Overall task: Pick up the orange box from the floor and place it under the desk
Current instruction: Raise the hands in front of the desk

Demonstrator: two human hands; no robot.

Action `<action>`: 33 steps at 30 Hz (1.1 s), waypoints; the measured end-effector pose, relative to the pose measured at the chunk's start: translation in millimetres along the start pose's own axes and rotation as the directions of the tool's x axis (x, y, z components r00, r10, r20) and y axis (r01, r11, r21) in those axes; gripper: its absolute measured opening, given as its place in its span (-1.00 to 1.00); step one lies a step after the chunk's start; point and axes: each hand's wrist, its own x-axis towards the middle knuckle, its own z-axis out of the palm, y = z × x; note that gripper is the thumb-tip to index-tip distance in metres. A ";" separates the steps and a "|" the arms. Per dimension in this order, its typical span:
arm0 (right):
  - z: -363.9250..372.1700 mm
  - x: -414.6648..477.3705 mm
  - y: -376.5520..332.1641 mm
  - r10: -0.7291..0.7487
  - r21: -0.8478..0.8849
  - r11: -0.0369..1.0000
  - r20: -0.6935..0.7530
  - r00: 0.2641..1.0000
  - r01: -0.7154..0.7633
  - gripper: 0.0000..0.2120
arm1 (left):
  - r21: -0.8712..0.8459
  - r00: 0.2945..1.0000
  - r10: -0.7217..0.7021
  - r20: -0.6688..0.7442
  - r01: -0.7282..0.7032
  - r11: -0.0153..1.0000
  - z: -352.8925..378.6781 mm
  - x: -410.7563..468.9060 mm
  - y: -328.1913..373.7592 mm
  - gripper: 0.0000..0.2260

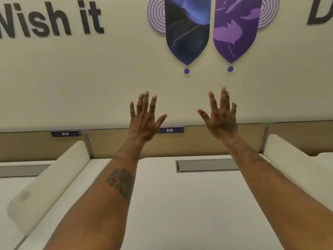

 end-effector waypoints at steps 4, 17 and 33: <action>24.4 -39.4 4.7 0.018 -0.030 0.999 0.096 0.995 -0.015 -0.25 | 0.019 0.996 -0.037 0.082 0.036 0.999 20.8 -37.9 -2.4 -0.28; 81.2 -178.9 13.1 0.071 -0.032 0.997 0.360 0.930 -0.063 -0.30 | -0.028 0.933 -0.117 0.340 0.134 0.991 78.9 -181.1 -5.7 -0.31; 106.2 -325.7 -11.4 0.117 -0.090 0.993 0.649 0.752 -0.076 -0.22 | -0.025 0.826 -0.187 0.531 0.236 0.971 100.7 -320.8 -3.2 -0.32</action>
